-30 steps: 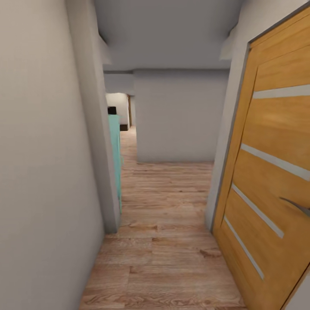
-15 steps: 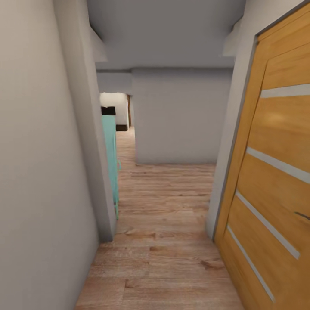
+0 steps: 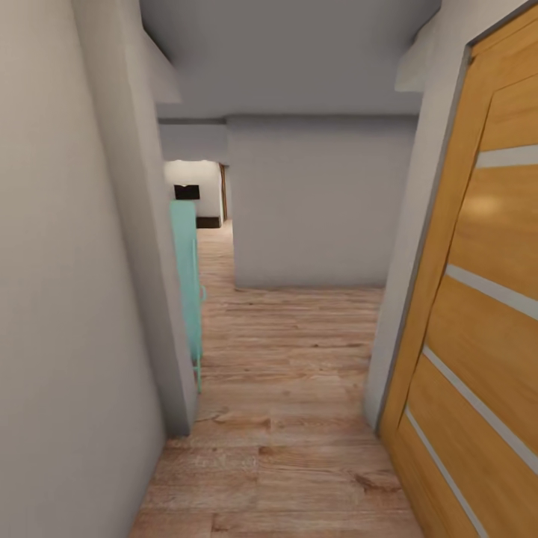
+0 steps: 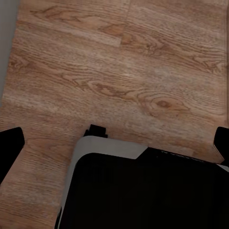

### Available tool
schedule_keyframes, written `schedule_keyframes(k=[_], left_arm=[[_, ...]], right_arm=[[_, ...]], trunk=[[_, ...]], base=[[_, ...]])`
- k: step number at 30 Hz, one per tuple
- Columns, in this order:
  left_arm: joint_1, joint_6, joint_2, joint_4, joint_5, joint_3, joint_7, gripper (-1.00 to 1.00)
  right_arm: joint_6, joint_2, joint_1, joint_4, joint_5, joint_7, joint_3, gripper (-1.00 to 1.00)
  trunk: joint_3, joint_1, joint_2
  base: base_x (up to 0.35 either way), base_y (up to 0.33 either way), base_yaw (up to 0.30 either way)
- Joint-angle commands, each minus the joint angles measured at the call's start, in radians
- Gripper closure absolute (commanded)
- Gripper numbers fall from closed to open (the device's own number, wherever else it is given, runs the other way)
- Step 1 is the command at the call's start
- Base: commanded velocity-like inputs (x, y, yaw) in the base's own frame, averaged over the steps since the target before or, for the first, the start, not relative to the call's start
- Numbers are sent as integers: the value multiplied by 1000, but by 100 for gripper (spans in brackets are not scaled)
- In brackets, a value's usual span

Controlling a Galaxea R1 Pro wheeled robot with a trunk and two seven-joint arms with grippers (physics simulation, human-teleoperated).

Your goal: Move the two storage containers from the living room to the garage. In the garage, place one container on the floor and stack the other container on top of it (either order is fine).

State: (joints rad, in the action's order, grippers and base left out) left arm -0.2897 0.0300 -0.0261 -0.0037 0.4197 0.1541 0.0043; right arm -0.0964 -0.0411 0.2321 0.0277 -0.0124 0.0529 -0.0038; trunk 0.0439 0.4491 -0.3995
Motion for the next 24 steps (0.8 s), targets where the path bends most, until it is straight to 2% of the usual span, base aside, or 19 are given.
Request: schedule_keyframes(k=[1, 24], left_arm=[[0, 3, 0, 1, 8, 9, 0, -100], [0, 7, 0, 2, 7, 9, 1, -100]], right_arm=[[-5, 0, 1, 3, -1, 4, 0, -100], [-14, -3, 1, 3, -9, 4, -5, -100]], trunk=[[0, 1, -1], [0, 1, -1]], base=[[322, 0, 0], [321, 0, 0]])
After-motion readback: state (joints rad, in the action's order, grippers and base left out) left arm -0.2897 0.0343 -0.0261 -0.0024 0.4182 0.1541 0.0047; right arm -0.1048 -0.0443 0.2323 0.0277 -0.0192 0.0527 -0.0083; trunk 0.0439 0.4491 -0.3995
